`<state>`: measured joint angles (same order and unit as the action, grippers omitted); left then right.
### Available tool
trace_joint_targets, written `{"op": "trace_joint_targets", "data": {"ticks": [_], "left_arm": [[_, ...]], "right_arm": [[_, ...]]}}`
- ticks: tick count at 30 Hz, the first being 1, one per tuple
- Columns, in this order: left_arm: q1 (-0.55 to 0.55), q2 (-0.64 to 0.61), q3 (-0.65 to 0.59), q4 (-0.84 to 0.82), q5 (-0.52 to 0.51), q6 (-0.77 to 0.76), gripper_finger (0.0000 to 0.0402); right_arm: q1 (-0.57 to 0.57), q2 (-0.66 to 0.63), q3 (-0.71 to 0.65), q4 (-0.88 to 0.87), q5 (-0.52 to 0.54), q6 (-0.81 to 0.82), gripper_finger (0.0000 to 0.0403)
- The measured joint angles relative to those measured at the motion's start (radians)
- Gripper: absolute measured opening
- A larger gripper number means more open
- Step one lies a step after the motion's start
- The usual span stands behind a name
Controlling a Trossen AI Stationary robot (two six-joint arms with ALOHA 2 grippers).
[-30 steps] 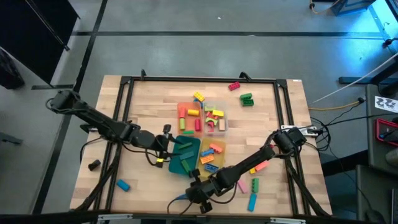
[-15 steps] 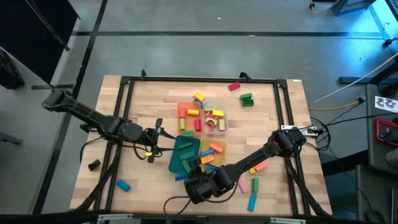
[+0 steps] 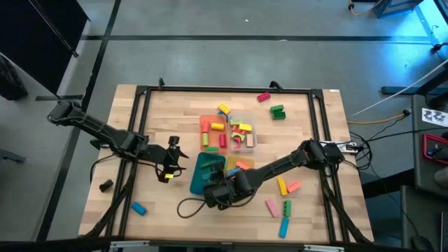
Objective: Sort blocks by size
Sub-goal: Put the dark blue rectangular block into the blue bin, then put the blue cylindrical block into the orange bin
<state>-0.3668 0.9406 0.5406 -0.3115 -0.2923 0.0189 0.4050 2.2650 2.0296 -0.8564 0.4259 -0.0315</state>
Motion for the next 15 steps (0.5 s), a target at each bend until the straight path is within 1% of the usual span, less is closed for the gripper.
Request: {"op": "trace_joint_targets", "data": {"ticks": [5,9,12,15], "left_arm": [[0.000,0.011,-0.054,0.008,0.081,-0.122,0.0196],[-0.002,0.042,-0.090,0.024,0.134,-0.201,0.0196],[-0.007,0.078,-0.112,0.056,0.145,-0.240,0.0196],[-0.014,0.132,-0.114,0.121,0.155,-0.253,0.0196]], "right_arm": [[-0.032,0.000,0.000,0.000,0.000,0.010,0.0148],[-0.035,0.000,0.000,-0.027,-0.005,0.086,0.0149],[-0.026,0.000,0.006,-0.122,-0.080,0.125,0.0144],[-0.003,-0.001,0.017,-0.230,-0.146,0.226,0.0136]]}}
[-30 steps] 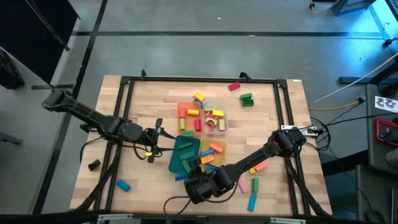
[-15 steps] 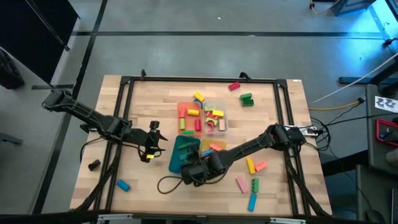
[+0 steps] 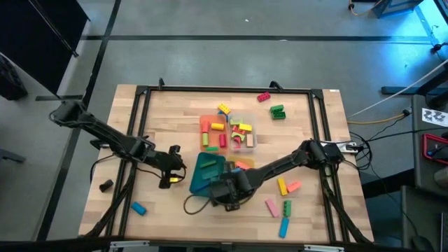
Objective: Sort blocks by size
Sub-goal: Put the blue cylindrical block into the orange bin
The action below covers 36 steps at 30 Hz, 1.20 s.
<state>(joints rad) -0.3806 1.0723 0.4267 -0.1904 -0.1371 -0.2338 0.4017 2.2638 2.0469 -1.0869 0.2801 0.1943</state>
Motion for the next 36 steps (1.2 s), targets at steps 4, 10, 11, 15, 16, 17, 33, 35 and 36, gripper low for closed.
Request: {"op": "trace_joint_targets", "data": {"ticks": [4,10,11,15,16,17,33,35,36], "left_arm": [[-0.015,0.095,0.000,0.136,0.001,-0.003,0.0196],[-0.027,0.224,0.000,0.307,0.002,-0.002,0.0196],[-0.027,0.240,0.000,0.329,0.001,-0.002,0.0196],[-0.025,0.299,0.000,0.424,0.000,-0.002,0.0196],[-0.025,0.312,0.000,0.447,0.000,-0.002,0.0196],[-0.025,0.322,0.000,0.462,0.000,0.002,0.0196],[-0.057,0.124,0.117,-0.020,0.027,-0.001,0.0196],[-0.075,0.077,0.141,-0.123,0.091,-0.020,0.0196],[-0.088,0.059,0.150,-0.167,0.132,-0.031,0.0196]], "right_arm": [[0.035,0.000,-0.001,-0.139,-0.010,0.143,0.0125],[0.079,0.000,0.000,-0.282,-0.004,0.247,0.0113],[0.081,0.000,-0.004,-0.302,-0.003,0.261,0.0112],[0.076,0.000,-0.042,-0.365,-0.003,0.329,0.0111],[0.074,0.000,-0.055,-0.368,-0.004,0.333,0.0111],[0.074,-0.001,-0.067,-0.368,-0.002,0.331,0.0111],[0.076,0.000,-0.027,-0.412,0.026,0.322,0.0111],[0.076,0.000,-0.015,-0.406,0.026,0.322,0.0111],[0.076,0.000,-0.014,-0.405,0.026,0.322,0.0111]]}}
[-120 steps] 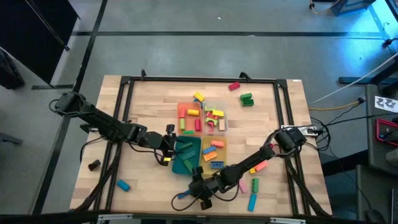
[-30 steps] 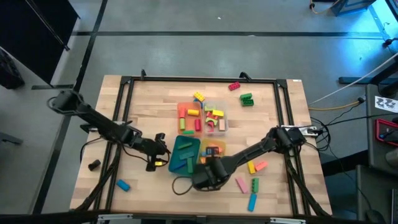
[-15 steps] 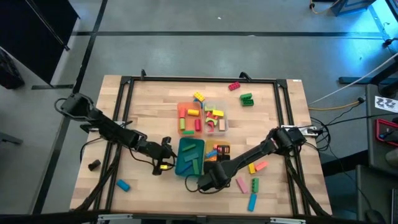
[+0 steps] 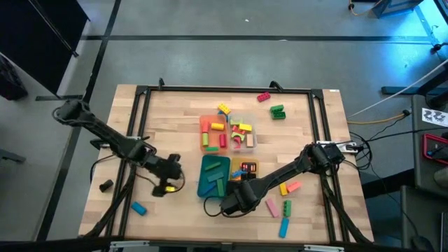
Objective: Sort blocks by size
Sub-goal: Put the blue cylindrical block into the orange bin
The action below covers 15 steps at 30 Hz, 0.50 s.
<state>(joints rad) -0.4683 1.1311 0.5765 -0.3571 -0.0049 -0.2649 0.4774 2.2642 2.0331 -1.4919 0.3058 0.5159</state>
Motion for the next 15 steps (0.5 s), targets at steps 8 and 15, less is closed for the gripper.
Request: {"op": "trace_joint_targets", "data": {"ticks": [8,15], "left_arm": [[-0.202,-0.038,0.015,-0.113,0.163,-0.176,0.0196],[-0.378,0.040,0.015,-0.141,0.164,-0.348,0.0196]], "right_arm": [[0.000,0.000,0.002,-0.001,0.000,0.000,0.0111],[0.000,0.000,0.002,0.001,0.000,-0.001,0.0111]]}}
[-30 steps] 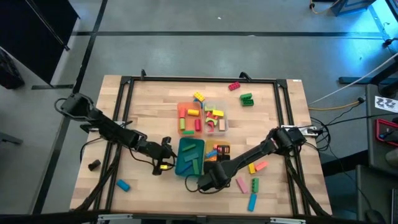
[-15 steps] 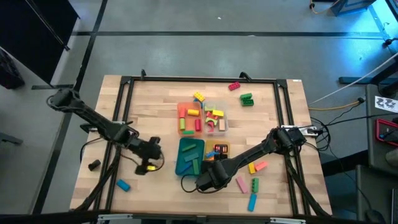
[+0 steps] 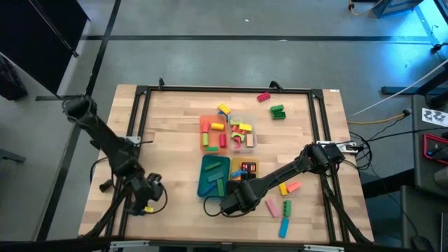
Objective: Sort blocks by size
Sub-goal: Put the blue cylindrical block into the orange bin
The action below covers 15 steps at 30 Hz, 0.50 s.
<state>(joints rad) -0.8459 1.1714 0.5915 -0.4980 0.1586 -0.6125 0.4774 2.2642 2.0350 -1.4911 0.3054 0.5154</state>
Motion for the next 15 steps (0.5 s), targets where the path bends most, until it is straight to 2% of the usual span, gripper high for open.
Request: {"op": "trace_joint_targets", "data": {"ticks": [8,15], "left_arm": [[-0.129,0.089,0.000,0.007,0.109,-0.169,0.0192],[-0.183,0.146,0.000,0.012,0.112,-0.200,0.0172]], "right_arm": [[0.000,0.000,0.000,0.007,0.000,0.000,0.0111],[0.000,0.000,0.000,0.041,0.000,0.000,0.0111]]}}
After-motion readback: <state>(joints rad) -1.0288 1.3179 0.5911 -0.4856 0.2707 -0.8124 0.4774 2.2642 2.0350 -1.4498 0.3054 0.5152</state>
